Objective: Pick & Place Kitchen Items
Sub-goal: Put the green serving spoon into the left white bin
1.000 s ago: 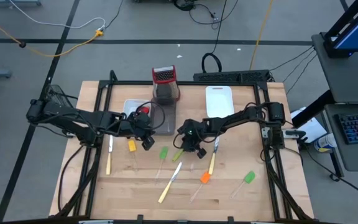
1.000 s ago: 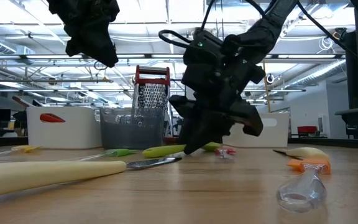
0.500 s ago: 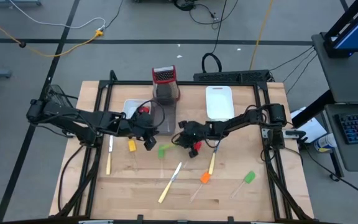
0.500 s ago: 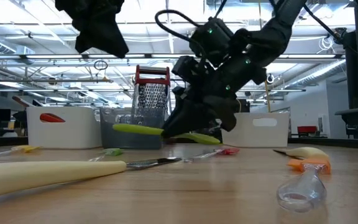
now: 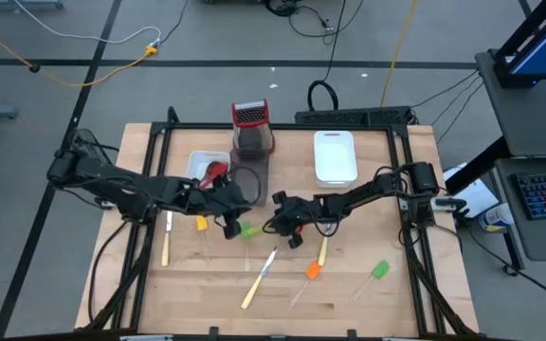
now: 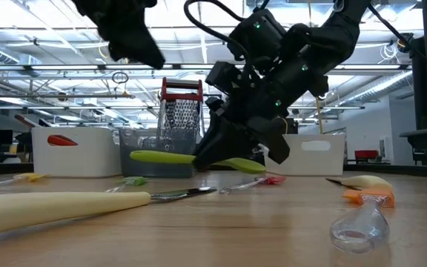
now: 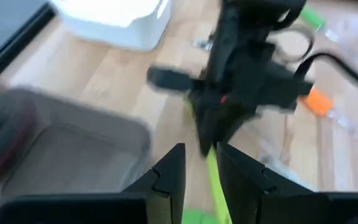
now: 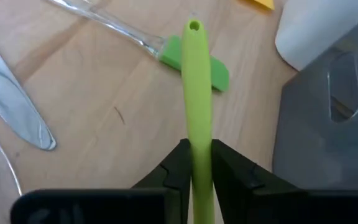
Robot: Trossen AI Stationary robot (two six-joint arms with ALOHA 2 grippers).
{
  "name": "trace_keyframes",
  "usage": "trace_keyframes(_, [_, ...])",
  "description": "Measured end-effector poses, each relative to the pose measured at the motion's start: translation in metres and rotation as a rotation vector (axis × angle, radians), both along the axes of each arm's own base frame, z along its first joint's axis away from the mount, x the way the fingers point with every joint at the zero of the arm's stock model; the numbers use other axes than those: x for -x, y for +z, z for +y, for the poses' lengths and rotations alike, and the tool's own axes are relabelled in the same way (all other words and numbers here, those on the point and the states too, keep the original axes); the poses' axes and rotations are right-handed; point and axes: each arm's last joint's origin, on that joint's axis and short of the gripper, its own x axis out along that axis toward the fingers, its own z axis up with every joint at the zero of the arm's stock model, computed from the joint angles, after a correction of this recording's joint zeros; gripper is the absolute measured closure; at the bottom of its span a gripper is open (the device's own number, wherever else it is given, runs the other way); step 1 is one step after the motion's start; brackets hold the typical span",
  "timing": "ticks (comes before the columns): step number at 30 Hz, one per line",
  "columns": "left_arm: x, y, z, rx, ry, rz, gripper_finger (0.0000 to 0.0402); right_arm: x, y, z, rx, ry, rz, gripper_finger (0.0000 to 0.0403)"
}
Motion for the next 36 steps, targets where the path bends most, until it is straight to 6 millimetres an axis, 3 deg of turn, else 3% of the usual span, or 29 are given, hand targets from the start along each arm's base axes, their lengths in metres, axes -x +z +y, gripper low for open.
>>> trace_keyframes(5, [-0.017, -0.026, -0.008, -0.047, -0.041, 0.076, 0.0309, -0.001, 0.005, -0.001, -0.041, -0.029, -0.02, 0.0366])
trace_keyframes(11, [-0.03, -0.051, -0.01, -0.098, -0.082, 0.149, 0.0309, 0.004, 0.027, -0.003, -0.073, -0.148, -0.048, 0.036])
trace_keyframes(14, [-0.039, -0.052, -0.012, -0.112, -0.104, 0.094, 0.0309, 0.01, 0.033, -0.006, -0.081, -0.248, -0.029, 0.0363])
trace_keyframes(19, [-0.044, -0.056, -0.009, -0.144, -0.122, 0.087, 0.0305, 0.023, 0.031, -0.006, -0.095, -0.263, -0.002, 0.0365])
trace_keyframes(24, [-0.047, -0.059, -0.002, -0.147, -0.112, 0.097, 0.0265, 0.032, 0.03, -0.008, -0.085, -0.276, -0.007, 0.0362])
trace_keyframes(30, [-0.048, -0.067, 0.001, -0.143, -0.126, 0.138, 0.021, 0.03, 0.034, -0.006, -0.092, -0.276, -0.05, 0.0365])
trace_keyframes(36, [-0.05, -0.072, 0.002, -0.166, -0.14, 0.15, 0.0195, 0.029, 0.036, -0.003, -0.095, -0.264, -0.072, 0.0363])
